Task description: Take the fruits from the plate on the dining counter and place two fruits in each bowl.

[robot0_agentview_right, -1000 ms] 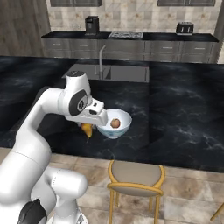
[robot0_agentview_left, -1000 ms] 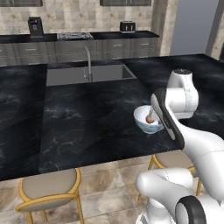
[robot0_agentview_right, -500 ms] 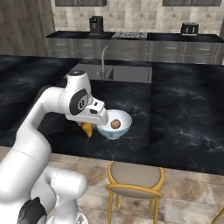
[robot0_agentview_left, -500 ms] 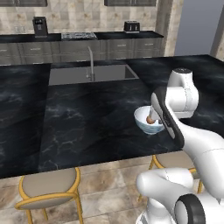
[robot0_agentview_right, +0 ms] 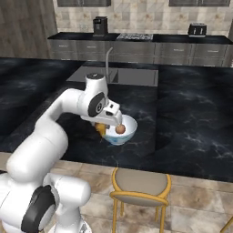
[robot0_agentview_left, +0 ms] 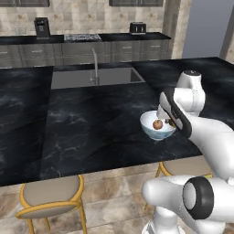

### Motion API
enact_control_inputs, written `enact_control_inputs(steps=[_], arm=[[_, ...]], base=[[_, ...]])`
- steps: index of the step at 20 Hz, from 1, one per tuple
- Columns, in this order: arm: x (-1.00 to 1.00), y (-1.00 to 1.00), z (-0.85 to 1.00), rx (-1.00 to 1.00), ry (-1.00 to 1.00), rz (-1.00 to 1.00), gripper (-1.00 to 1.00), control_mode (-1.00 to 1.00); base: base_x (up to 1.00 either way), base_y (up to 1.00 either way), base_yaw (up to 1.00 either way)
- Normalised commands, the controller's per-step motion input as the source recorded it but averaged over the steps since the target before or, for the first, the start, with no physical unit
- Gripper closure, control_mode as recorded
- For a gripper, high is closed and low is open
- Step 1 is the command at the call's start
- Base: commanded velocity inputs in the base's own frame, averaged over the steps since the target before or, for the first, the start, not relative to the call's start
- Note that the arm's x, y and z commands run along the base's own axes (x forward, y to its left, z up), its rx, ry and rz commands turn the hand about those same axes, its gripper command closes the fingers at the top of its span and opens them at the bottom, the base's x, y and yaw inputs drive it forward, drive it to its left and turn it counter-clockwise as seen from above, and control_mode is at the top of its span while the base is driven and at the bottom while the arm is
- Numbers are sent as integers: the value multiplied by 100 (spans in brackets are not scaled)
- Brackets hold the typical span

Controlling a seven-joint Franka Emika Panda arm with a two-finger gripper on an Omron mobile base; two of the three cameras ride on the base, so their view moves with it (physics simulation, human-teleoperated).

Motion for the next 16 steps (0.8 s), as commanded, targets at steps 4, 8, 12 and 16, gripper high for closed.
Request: enact_control_inputs(steps=[4, 8, 12, 16], arm=[[100, -29, -4, 7, 9, 0, 100, -100], [98, -3, -51, 0, 7, 0, 100, -100], [95, 0, -60, 0, 2, 0, 100, -100], [92, -1, -44, 0, 3, 0, 100, -100]], base=[[0, 0, 0], [0, 0, 0], [0, 0, 0], [0, 0, 0]])
